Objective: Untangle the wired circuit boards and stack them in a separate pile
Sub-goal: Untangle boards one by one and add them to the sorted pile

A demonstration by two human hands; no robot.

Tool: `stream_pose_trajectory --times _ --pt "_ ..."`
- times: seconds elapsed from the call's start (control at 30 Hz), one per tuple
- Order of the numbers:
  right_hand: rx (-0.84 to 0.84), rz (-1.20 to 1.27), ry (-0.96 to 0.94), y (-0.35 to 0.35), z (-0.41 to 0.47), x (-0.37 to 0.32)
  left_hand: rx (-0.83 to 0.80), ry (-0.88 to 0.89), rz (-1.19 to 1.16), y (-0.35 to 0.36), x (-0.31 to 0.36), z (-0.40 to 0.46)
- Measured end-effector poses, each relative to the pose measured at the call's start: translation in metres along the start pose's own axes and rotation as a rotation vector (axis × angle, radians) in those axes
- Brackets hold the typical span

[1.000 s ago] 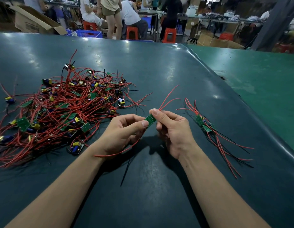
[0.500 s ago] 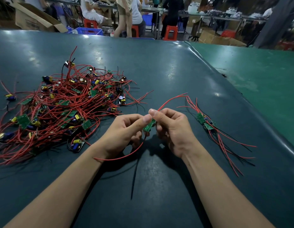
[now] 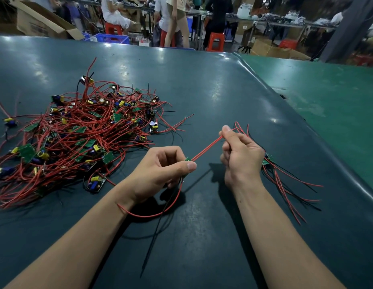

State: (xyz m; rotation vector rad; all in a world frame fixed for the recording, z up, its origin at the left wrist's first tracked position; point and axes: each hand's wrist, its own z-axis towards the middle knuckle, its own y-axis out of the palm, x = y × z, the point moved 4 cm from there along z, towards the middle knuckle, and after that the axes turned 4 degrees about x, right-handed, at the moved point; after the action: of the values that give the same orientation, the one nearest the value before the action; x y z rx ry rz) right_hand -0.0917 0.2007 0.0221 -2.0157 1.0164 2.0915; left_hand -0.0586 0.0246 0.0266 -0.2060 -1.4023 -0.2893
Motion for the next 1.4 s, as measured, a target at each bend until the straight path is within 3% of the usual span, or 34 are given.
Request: stream_pose_trajectory --times 0.13,0.23,0.37,0.43,0.5,0.8,0.9,0.97,1.07,1.13,1.23,1.3,1.4 --pt "0.046 -0.105 -0.178 -0.001 0.0 -0.003 -0.006 0.009 -0.016 -0.001 0.0 -0.001" --pt "0.016 -0.096 -0.194 -0.001 0.0 -0.006 0.029 0.015 -0.047 -0.002 -0.001 -0.001" --pt "-0.279 -0.195 0.063 0.011 -0.013 0.005 0.242 0.022 -0.106 -0.01 -0.004 0.004" --pt "-0.474 -0.278 0.154 0.02 -0.028 0.015 0.221 0.016 -0.069 -0.009 -0.004 0.004" --pt "-0.554 -0.241 0.176 0.024 -0.036 0.017 0.171 0.013 0.005 -0.006 -0.005 0.003" --pt "-0.101 0.047 0.028 0.002 0.001 -0.005 0.139 0.053 0.017 -0.004 -0.005 0.0" --pt "-0.031 0.077 0.011 -0.01 0.011 -0.013 0.267 0.089 -0.025 -0.007 -0.005 0.001" --pt "-0.232 -0.144 0.037 -0.002 -0.001 -0.006 0.388 0.103 -0.061 -0.011 -0.003 0.003" --pt "-0.611 -0.361 0.102 0.02 -0.034 0.01 0.367 0.146 -0.039 -0.009 0.0 0.004" --pt "-0.667 -0.33 0.149 0.023 -0.042 0.012 0.326 0.145 -0.024 -0.005 0.0 0.002" --pt "-0.636 -0.292 0.143 0.023 -0.042 0.005 0.376 0.117 0.004 -0.009 0.0 0.005" --pt "-0.525 -0.161 0.068 0.019 -0.036 -0.006 0.56 0.17 0.02 -0.025 0.004 0.006" --pt "-0.245 0.042 0.019 0.004 -0.018 -0.021 0.913 0.416 0.274 -0.049 0.015 -0.007"
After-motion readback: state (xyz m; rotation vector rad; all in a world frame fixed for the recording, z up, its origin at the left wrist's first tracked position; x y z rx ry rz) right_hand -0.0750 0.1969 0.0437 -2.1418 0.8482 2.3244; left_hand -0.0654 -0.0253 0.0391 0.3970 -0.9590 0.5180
